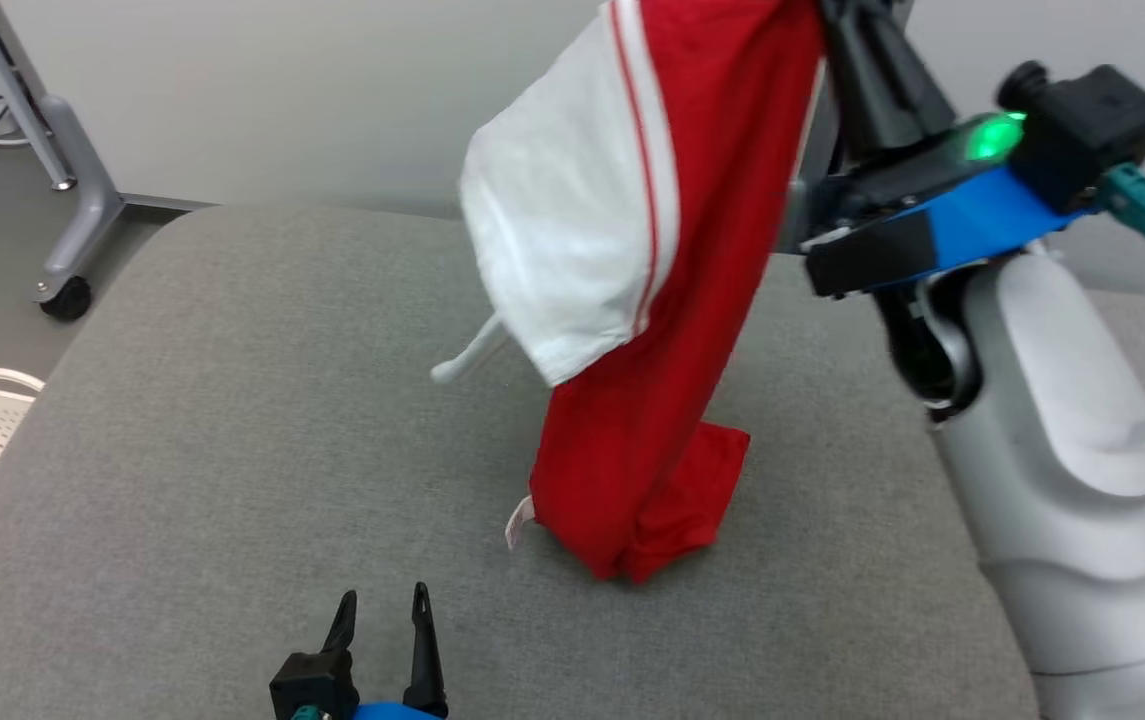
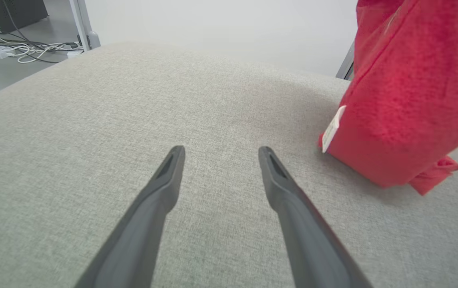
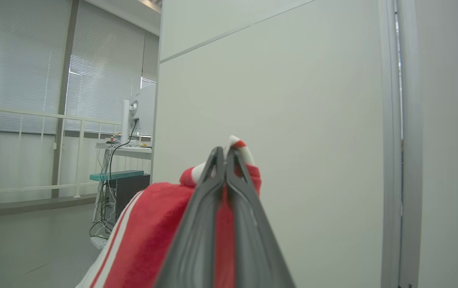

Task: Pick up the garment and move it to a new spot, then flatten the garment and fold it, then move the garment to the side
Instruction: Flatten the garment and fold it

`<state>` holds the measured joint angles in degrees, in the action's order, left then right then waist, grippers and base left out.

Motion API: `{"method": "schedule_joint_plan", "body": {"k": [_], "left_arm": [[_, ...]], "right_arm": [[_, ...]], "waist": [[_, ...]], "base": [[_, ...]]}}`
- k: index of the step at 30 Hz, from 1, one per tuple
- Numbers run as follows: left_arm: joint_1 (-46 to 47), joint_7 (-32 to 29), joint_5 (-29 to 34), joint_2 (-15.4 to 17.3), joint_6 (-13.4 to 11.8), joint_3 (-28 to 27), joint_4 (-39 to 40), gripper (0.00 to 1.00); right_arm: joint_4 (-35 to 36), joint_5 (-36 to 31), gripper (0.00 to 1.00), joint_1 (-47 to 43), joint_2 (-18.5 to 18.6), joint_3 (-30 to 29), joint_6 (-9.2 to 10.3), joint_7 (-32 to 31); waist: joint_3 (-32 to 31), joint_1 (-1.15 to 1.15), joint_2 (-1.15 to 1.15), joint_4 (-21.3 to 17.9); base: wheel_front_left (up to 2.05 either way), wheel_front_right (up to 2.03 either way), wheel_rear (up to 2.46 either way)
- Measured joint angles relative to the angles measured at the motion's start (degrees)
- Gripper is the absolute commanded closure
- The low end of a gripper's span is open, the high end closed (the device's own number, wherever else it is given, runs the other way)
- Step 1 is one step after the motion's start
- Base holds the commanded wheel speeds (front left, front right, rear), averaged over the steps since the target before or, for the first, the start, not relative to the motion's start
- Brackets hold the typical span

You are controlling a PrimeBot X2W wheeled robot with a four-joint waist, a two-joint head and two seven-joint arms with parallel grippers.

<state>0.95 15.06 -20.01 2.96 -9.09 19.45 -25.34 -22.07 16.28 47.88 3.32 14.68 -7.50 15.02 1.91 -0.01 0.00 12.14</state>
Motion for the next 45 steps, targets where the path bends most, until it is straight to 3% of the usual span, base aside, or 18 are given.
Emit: {"method": "schedule_joint_plan", "body": {"k": [8, 13, 14, 15, 18, 23, 29, 34, 37, 45], "left_arm": [[2.15, 0.01, -0.35, -0.04, -0.45, 1.18, 0.91, 0.0], [4.39, 0.0, 0.0, -0.07, -0.54, 2.04, 1.01, 0.0], [4.71, 0.0, 0.16, -0.05, -0.53, 2.14, 0.92, 0.0], [5.09, 0.0, 0.32, -0.05, -0.53, 2.4, 0.81, 0.0], [5.85, 0.0, 0.44, -0.07, -0.53, 2.89, 0.49, 0.0], [7.79, 0.0, 0.41, -0.07, -0.09, 3.32, 0.03, 0.0], [11.56, 0.0, -3.2, -0.09, 1.62, 2.32, -1.22, 0.0], [16.22, 0.0, -5.09, -0.05, 3.13, 1.98, -8.2, 0.0], [20.19, 0.0, -7.79, -0.09, 5.61, 4.69, -14.72, 0.0], [23.07, 0.12, -7.82, -0.05, 3.57, 8.29, -19.04, 0.0]], "right_arm": [[-5.13, -3.18, 1.0, -13.64, 10.31, -11.93, 0.01, -0.03], [-9.58, -4.93, 1.0, -22.42, 12.81, -18.02, 0.01, -0.04], [-10.73, -5.8, 0.69, -23.64, 12.78, -18.68, 0.01, -0.03], [-12.32, -6.24, 0.0, -24.54, 12.62, -19.51, 0.01, -0.02], [-14.89, -8.18, 0.0, -26.24, 11.57, -20.98, 0.01, -0.05], [-12.9, -9.68, 0.0, -26.16, 8.25, -21.75, 0.01, -0.03], [-9.43, -9.36, 0.0, -26.47, 5.37, -17.79, 0.01, 0.0], [-8.08, -8.08, 0.0, -26.74, 4.41, -14.8, 0.01, 0.0], [-7.42, -7.37, 0.0, -26.75, 4.39, -13.07, 0.01, 0.0], [-6.83, -6.82, 0.0, -26.08, 4.61, -11.71, 0.01, 0.0]], "waist": [[3.82, 0.01, 0.01, -5.03], [6.07, 0.01, 0.01, -8.02], [6.38, 0.01, 0.01, -8.6], [6.67, 0.01, 0.01, -9.17], [7.29, 0.01, 0.01, -10.77], [7.8, 0.01, 0.01, -13.03], [8.81, 0.01, 0.01, -14.95], [10.23, 0.01, 0.01, -16.21], [11.64, 0.01, 0.01, -17.3], [13.18, 0.01, 0.01, -18.72]], "base": [[0.0, 0.0, 0.0], [0.0, 0.0, 0.0], [0.0, 0.0, 0.0], [0.0, 0.0, 0.0], [0.0, 0.0, 0.0], [0.0, 0.0, 0.0], [0.0, 0.0, 0.0], [0.0, 0.0, 0.0], [0.0, 0.0, 0.0], [0.0, 0.0, 0.0]]}}
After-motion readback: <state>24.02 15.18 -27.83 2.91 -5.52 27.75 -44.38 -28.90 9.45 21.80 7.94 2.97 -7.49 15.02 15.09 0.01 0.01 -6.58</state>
